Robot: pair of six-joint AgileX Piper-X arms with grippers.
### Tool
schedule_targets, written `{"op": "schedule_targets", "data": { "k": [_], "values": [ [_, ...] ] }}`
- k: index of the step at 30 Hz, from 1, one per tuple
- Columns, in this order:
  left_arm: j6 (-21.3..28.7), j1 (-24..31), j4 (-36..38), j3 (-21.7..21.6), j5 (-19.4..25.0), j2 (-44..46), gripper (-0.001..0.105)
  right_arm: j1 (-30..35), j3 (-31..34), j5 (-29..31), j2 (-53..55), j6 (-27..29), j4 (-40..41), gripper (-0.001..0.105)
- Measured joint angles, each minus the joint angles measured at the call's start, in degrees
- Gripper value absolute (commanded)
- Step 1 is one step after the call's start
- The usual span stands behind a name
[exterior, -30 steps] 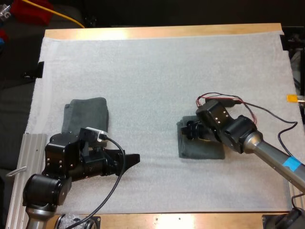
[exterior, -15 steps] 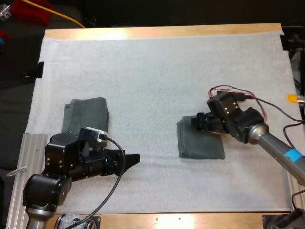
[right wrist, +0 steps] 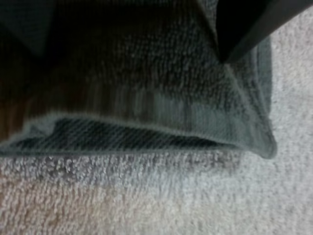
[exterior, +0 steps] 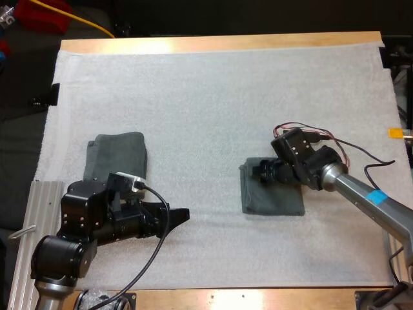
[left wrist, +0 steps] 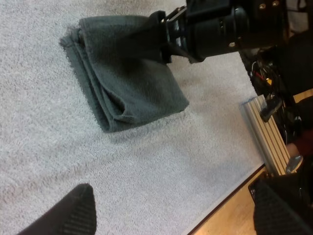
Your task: Pick towel from pile, fold and stack
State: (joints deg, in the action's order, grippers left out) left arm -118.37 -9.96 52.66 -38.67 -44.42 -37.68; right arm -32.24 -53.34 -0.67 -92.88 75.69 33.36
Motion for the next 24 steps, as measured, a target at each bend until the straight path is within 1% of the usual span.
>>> {"op": "schedule_targets", "data": {
  "k": [9,14,19,24],
  "values": [
    [0.0,0.0,0.0,0.0,0.0,0.0,0.065,0.0,0.0,0.0,-2.63,0.21,-1.4,0.067],
    [0.0,0.0,0.0,0.0,0.0,0.0,0.065,0.0,-0.1,0.0,-2.66,1.15,-0.38,0.067],
    [0.0,0.0,0.0,0.0,0.0,0.0,0.065,0.0,-0.09,0.67,0.63,3.17,2.55,0.067],
    [0.0,0.0,0.0,0.0,0.0,0.0,0.065,0.0,-0.09,0.98,8.18,3.17,4.62,0.067]
  ]
}}
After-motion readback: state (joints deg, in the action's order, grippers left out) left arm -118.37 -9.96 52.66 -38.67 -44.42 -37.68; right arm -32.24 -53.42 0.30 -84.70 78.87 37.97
